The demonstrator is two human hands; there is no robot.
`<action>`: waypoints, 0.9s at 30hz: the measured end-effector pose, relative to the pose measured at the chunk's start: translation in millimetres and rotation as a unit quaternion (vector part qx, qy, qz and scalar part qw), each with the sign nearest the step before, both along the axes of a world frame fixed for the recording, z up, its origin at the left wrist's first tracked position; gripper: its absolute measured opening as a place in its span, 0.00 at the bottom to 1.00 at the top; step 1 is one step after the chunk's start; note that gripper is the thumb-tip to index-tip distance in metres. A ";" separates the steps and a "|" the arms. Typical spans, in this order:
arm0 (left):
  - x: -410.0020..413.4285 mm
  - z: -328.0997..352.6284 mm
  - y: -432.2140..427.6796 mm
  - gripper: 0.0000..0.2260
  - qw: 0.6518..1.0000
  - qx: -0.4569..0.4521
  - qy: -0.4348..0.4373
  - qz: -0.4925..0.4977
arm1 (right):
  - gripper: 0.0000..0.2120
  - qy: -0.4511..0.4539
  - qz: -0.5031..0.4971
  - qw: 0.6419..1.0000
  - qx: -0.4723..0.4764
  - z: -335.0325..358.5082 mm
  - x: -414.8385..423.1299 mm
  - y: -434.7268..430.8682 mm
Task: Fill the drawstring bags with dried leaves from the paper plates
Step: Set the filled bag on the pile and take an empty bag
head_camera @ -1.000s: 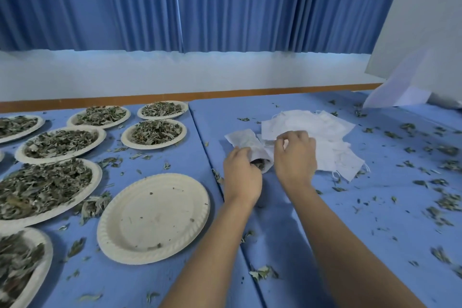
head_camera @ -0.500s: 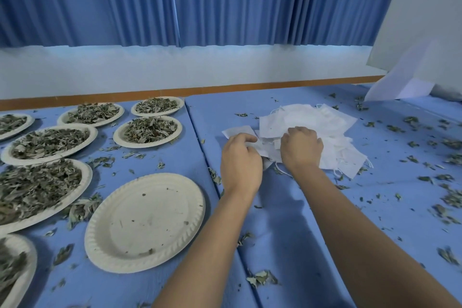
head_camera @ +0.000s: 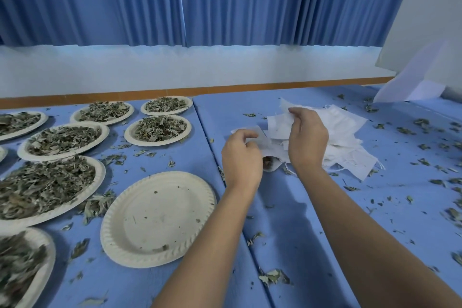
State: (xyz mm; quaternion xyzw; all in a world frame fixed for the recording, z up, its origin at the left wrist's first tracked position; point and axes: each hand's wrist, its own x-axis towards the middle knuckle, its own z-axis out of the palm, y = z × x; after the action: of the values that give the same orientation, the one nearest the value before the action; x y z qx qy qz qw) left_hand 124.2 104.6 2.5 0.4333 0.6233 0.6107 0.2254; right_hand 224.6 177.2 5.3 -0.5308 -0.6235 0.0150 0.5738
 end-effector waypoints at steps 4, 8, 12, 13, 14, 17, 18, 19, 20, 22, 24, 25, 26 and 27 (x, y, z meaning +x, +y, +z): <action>-21.2 15.0 -4.4 0.10 0.988 0.005 -0.154 -0.023 | 0.12 0.217 0.165 0.962 0.011 34.8 -32.7 -24.4; -60.0 37.6 -30.0 0.07 0.973 0.045 -0.222 -0.046 | 0.15 0.329 0.342 0.872 -0.120 64.0 -70.0 -55.6; -112.1 42.6 -64.8 0.10 0.972 0.077 -0.218 -0.049 | 0.14 0.363 0.431 0.784 -0.259 68.0 -105.2 -85.0; -123.7 41.3 -74.4 0.07 0.968 0.077 -0.230 -0.057 | 0.15 0.383 0.442 0.761 -0.283 65.3 -113.0 -91.1; -133.7 39.4 -83.5 0.04 0.964 0.070 -0.247 -0.063 | 0.16 0.407 0.453 0.732 -0.304 61.1 -120.4 -95.9; -155.0 30.3 -104.7 0.02 0.954 0.041 -0.290 -0.068 | 0.19 0.476 0.486 0.645 -0.348 44.8 -139.1 -107.8; -159.2 26.3 -108.4 0.03 0.953 0.038 -0.294 -0.057 | 0.19 0.488 0.493 0.625 -0.358 39.9 -144.5 -111.6; -162.0 22.6 -111.1 0.05 0.954 0.039 -0.294 -0.036 | 0.17 0.490 0.496 0.615 -0.368 36.2 -149.4 -115.0; -164.0 19.2 -112.7 0.06 0.956 0.041 -0.290 -0.006 | 0.14 0.479 0.495 0.614 -0.385 33.8 -152.8 -117.5; -167.5 15.1 -113.7 0.06 0.957 0.053 -0.280 0.060 | 0.17 0.443 0.493 0.612 -0.432 30.9 -154.7 -120.1; -171.0 14.1 -113.8 0.06 0.953 0.073 -0.273 0.108 | 0.23 0.394 0.504 0.603 -0.477 27.8 -149.8 -119.4; -172.3 13.1 -113.6 0.06 0.951 0.082 -0.271 0.125 | 0.22 0.372 0.515 0.593 -0.495 26.6 -146.2 -121.1; -172.6 12.9 -113.4 0.06 0.949 0.088 -0.272 0.136 | 0.20 0.351 0.523 0.587 -0.508 24.7 -143.2 -122.0; -172.6 12.6 -113.3 0.05 0.946 0.089 -0.276 0.143 | 0.16 0.340 0.534 0.581 -0.511 23.1 -140.9 -123.6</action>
State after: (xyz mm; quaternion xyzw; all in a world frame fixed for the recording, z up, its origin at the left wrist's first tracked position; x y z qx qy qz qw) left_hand -48.3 -8.7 15.1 0.1727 0.5351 0.7851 0.2598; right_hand 83.7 53.7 28.4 -0.2642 -0.4435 0.8142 0.2659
